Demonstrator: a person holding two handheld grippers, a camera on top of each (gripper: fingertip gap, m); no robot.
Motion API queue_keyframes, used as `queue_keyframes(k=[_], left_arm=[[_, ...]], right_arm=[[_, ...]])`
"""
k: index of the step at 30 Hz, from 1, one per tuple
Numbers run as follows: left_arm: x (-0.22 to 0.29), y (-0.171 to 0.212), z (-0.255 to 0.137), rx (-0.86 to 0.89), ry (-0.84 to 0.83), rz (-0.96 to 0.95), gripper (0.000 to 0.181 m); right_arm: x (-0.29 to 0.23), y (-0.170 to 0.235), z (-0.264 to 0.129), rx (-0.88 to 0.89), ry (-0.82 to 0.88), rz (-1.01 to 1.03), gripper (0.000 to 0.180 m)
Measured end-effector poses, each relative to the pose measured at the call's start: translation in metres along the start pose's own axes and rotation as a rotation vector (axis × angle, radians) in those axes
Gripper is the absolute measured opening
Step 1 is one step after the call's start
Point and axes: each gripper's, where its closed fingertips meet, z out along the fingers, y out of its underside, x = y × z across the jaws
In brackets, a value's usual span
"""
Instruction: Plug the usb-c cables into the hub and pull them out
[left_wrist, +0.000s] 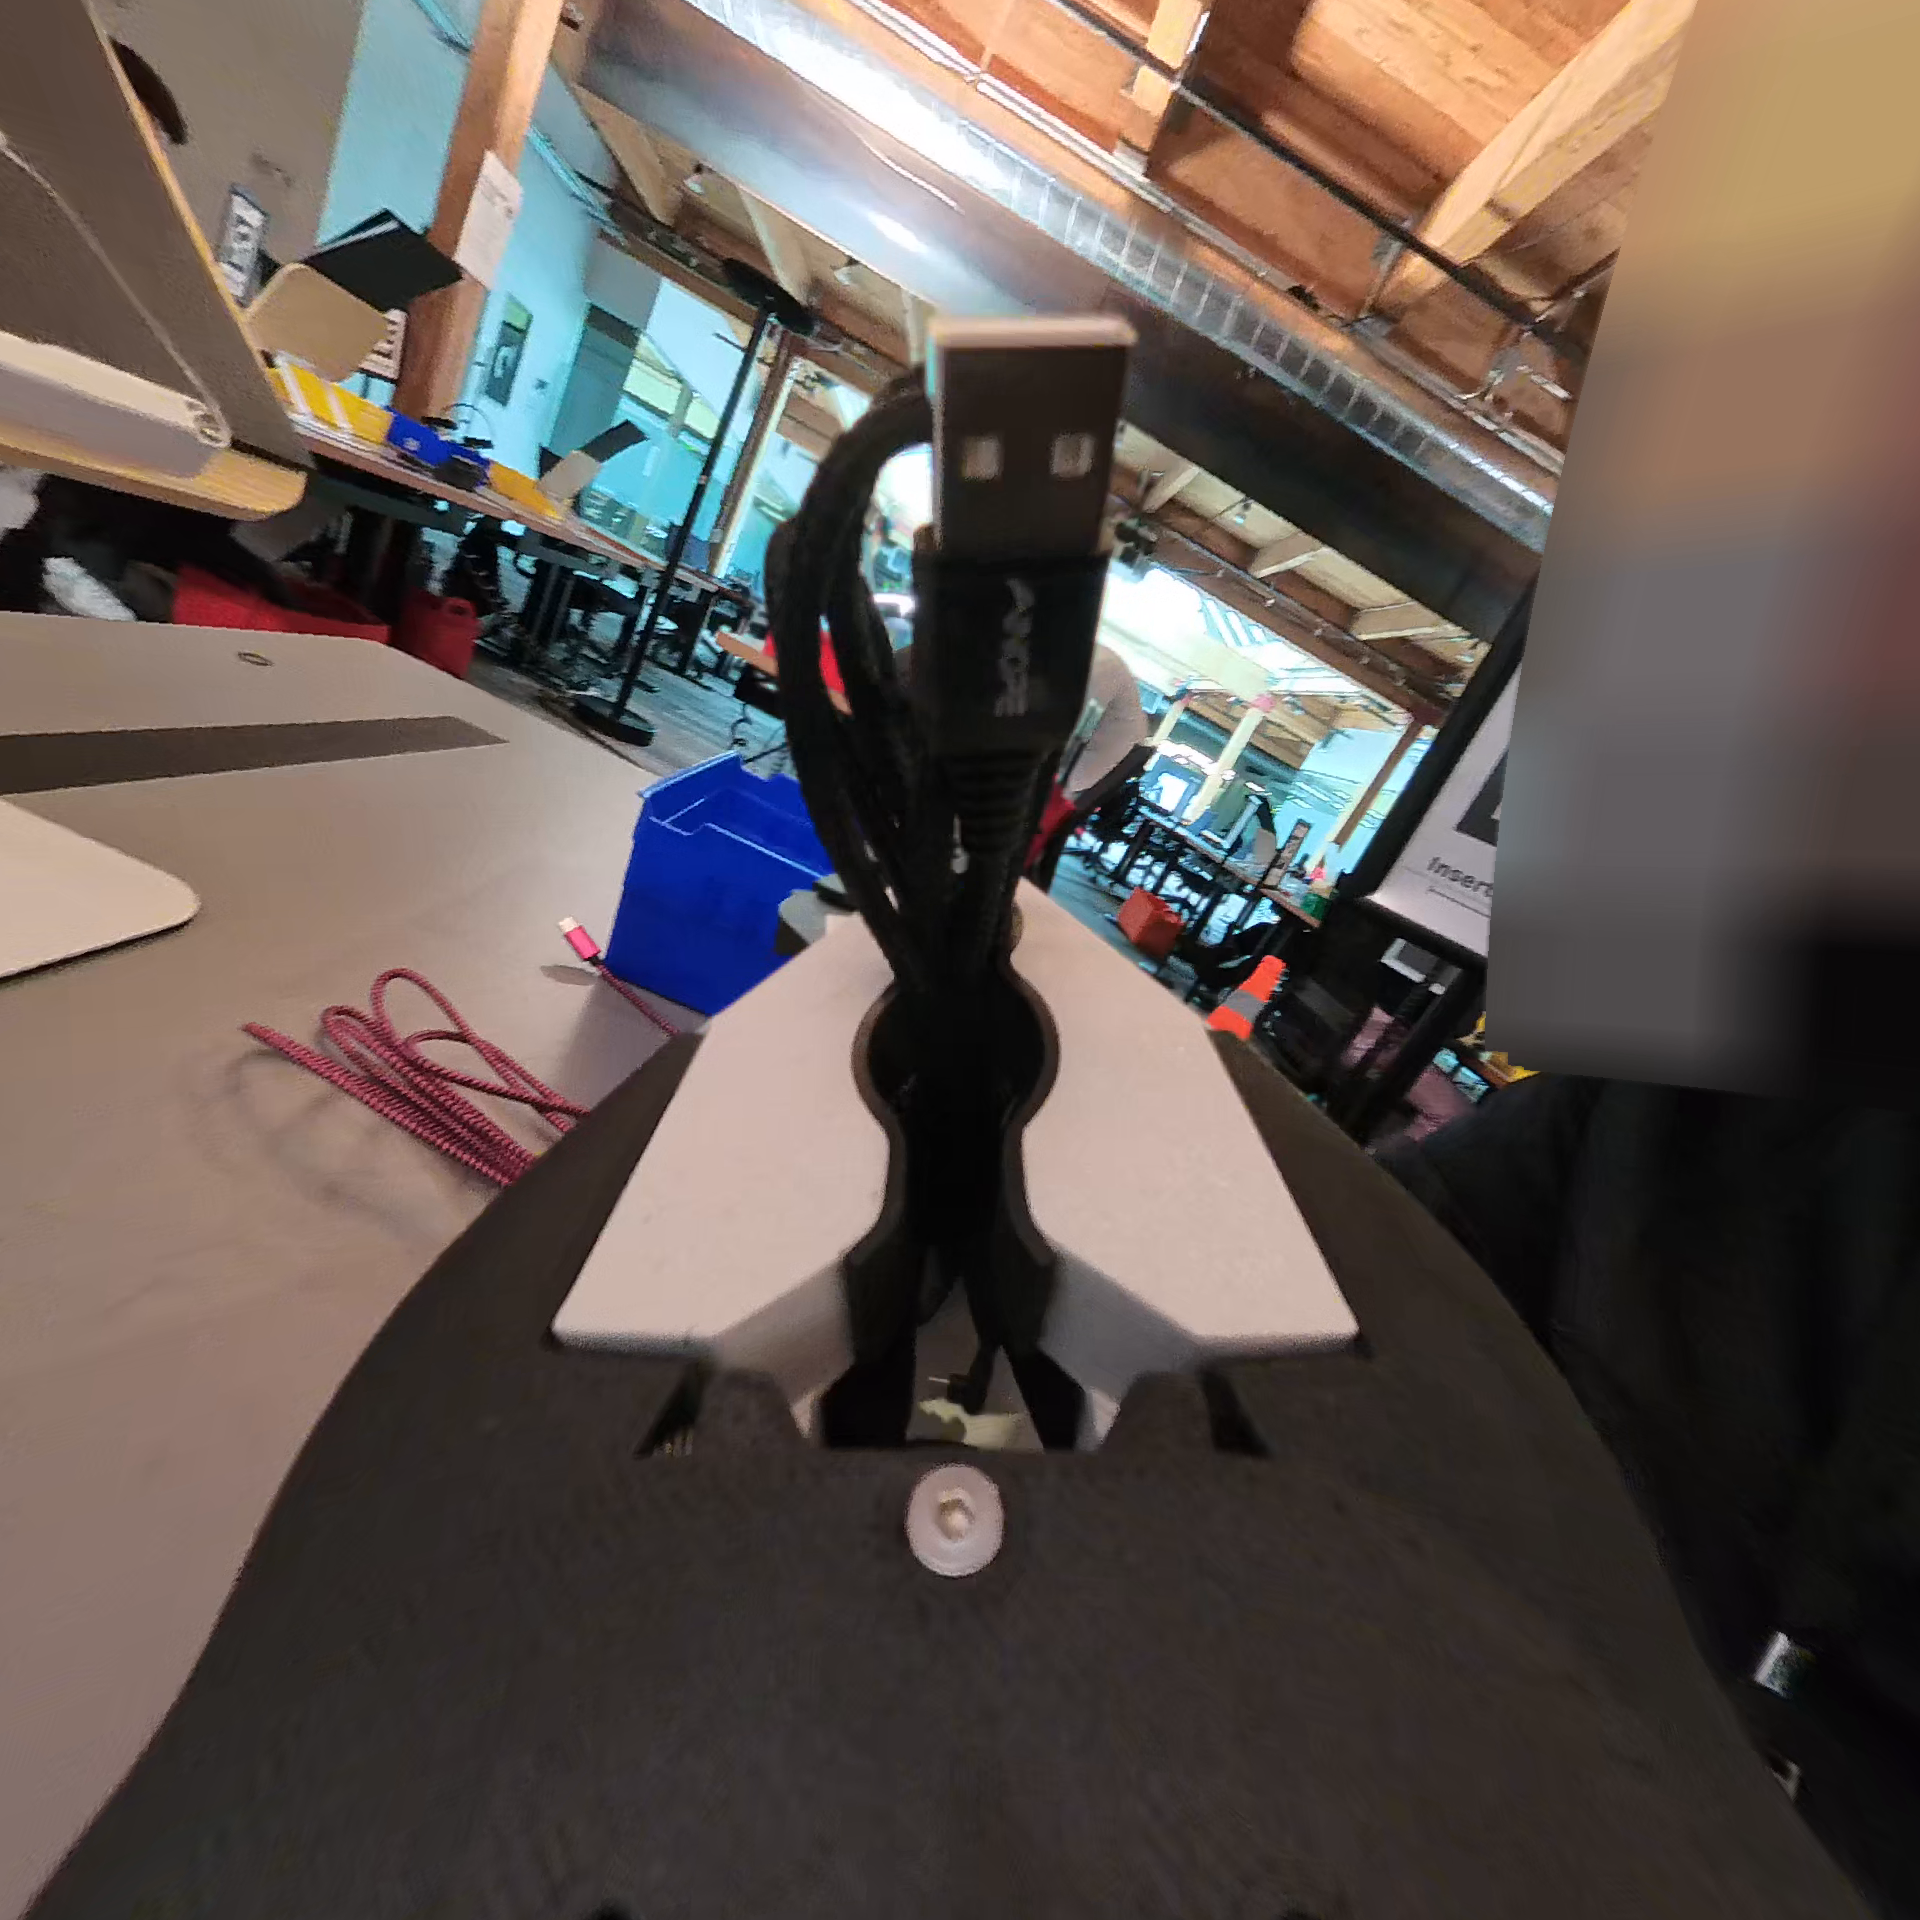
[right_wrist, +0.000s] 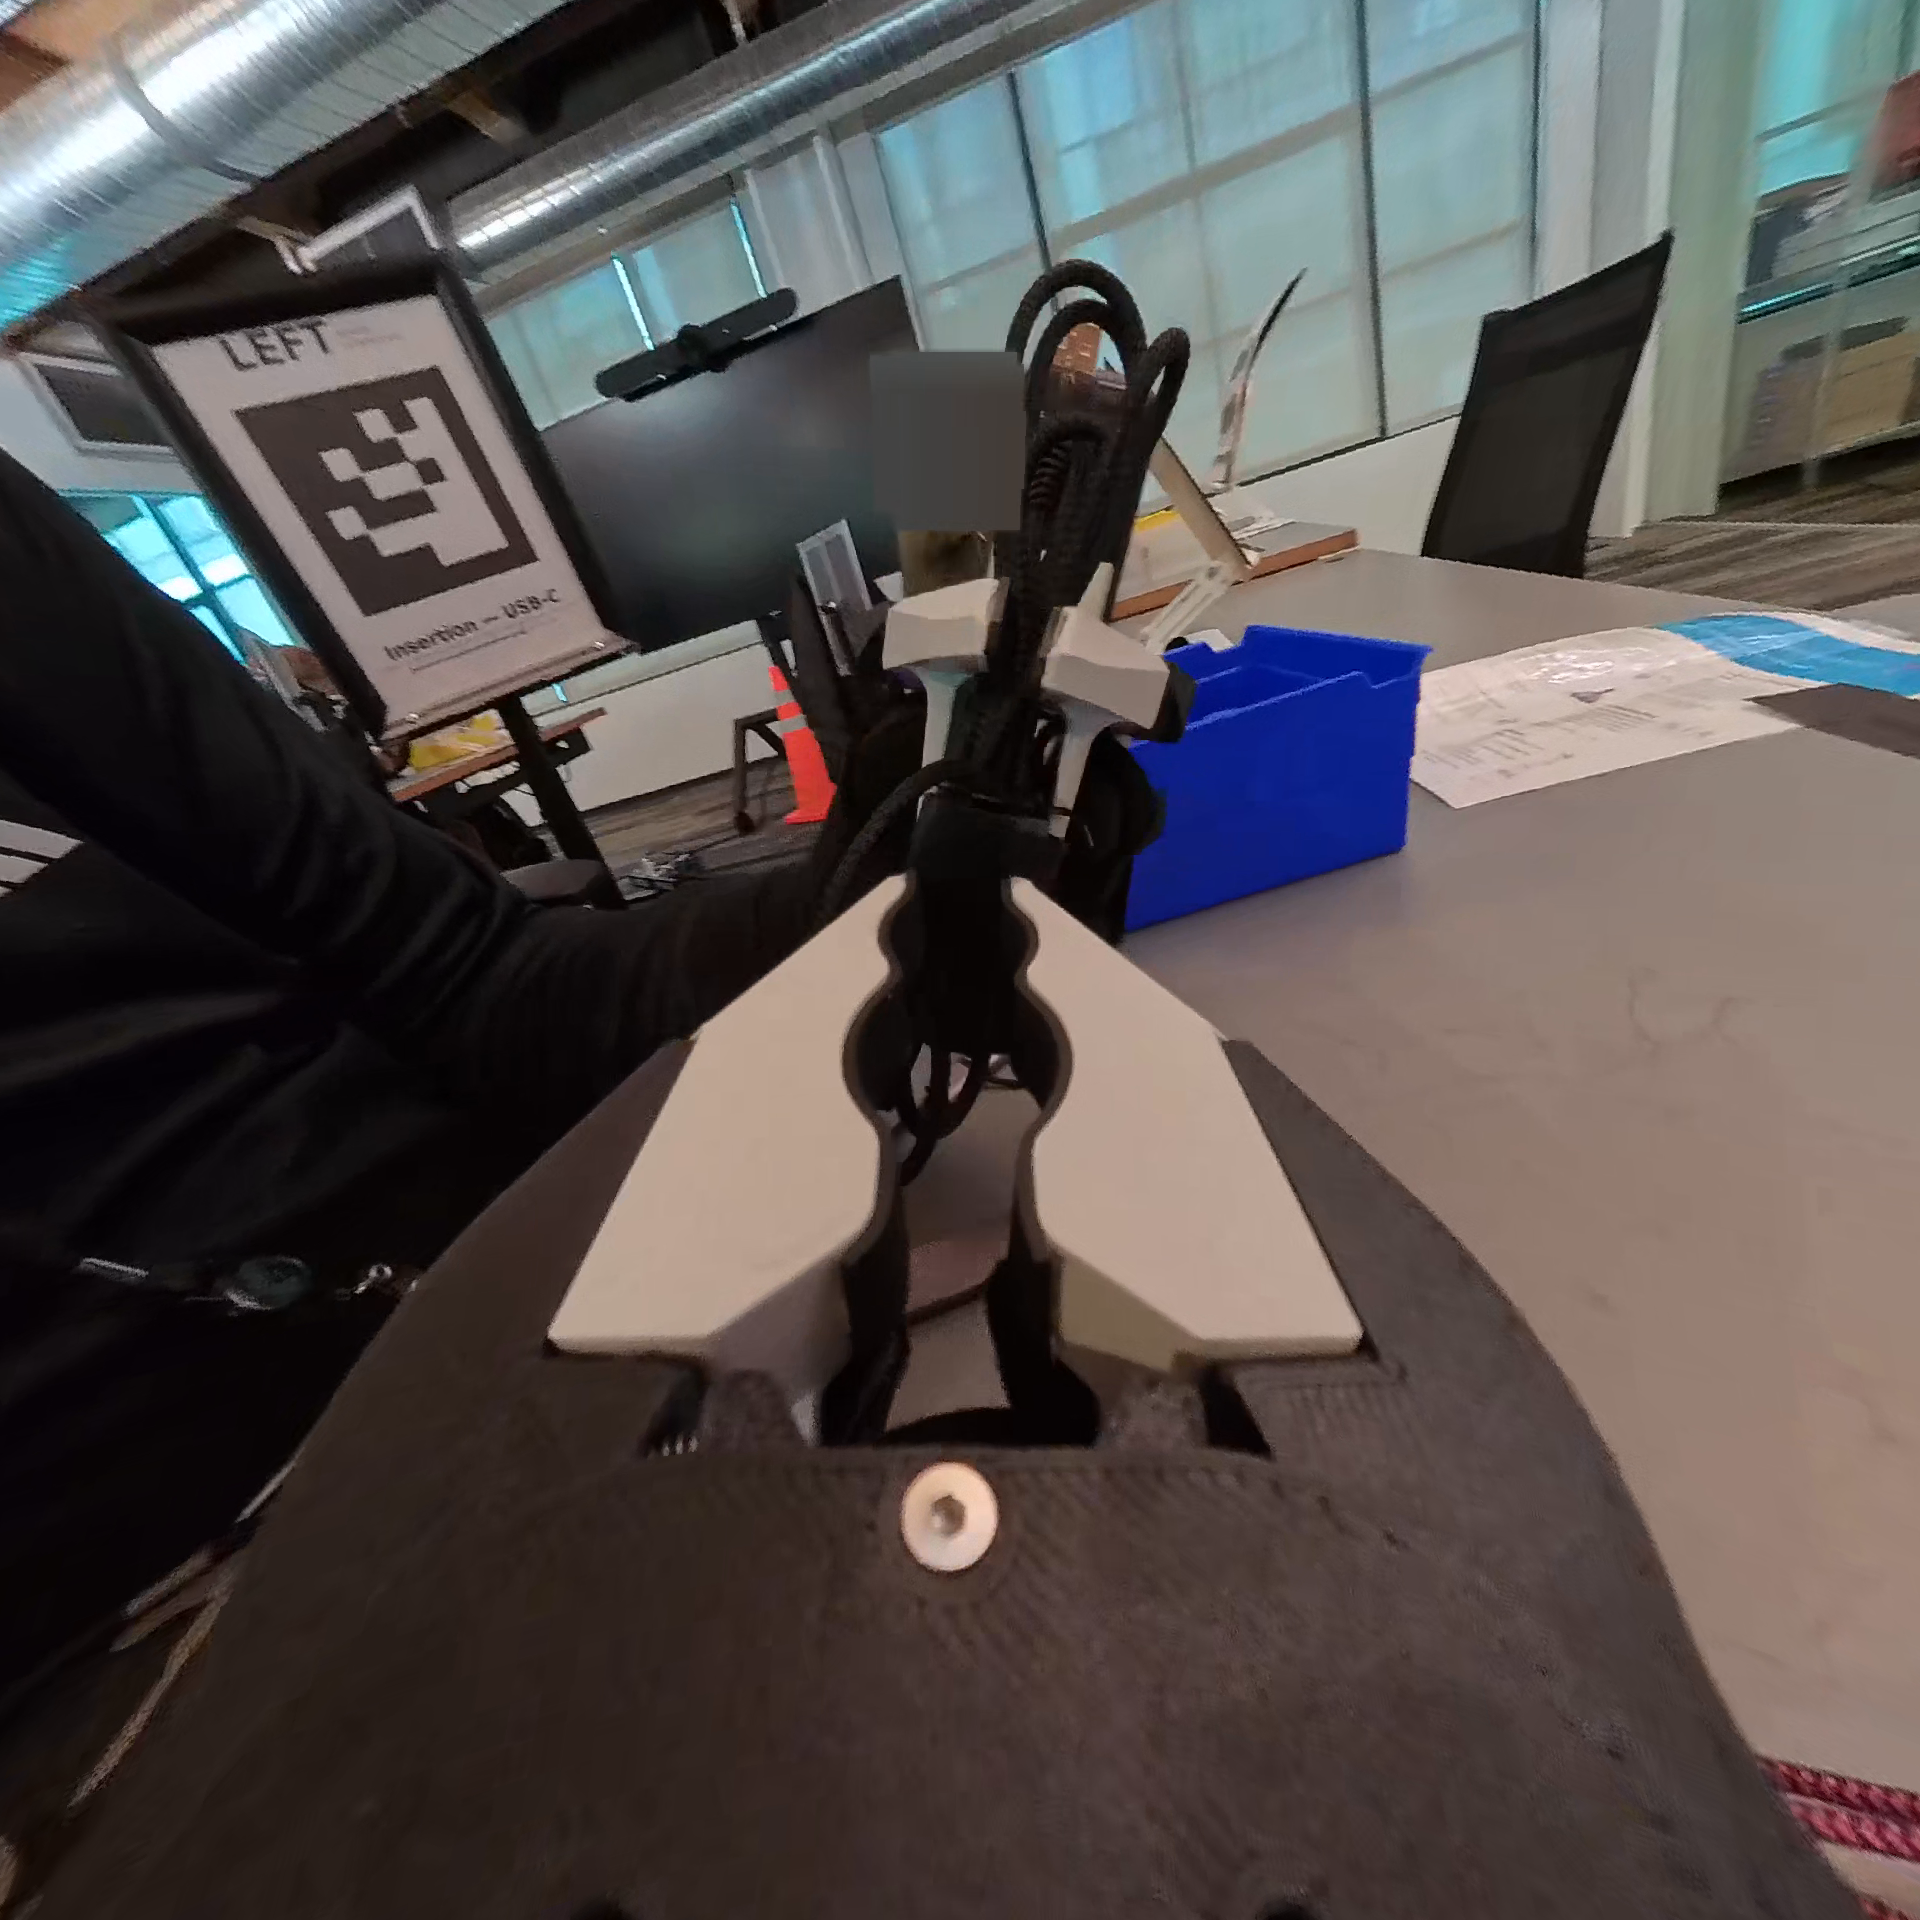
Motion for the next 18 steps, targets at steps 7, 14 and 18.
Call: queue_keyframes(k=[7,14,18], left_arm=[[-0.011,-0.001,-0.001,-0.011,-0.099,0.044,0.005],[-0.025,-0.004,-0.005,-0.016,-0.220,0.082,0.004],[-0.031,-0.003,-0.005,-0.029,-0.275,0.104,0.004]], right_arm=[[0.007,0.000,-0.002,-0.026,0.104,-0.084,0.004],[0.014,-0.004,-0.006,-0.029,0.186,-0.128,0.000],[0.015,-0.003,-0.006,-0.044,0.213,-0.160,0.000]])
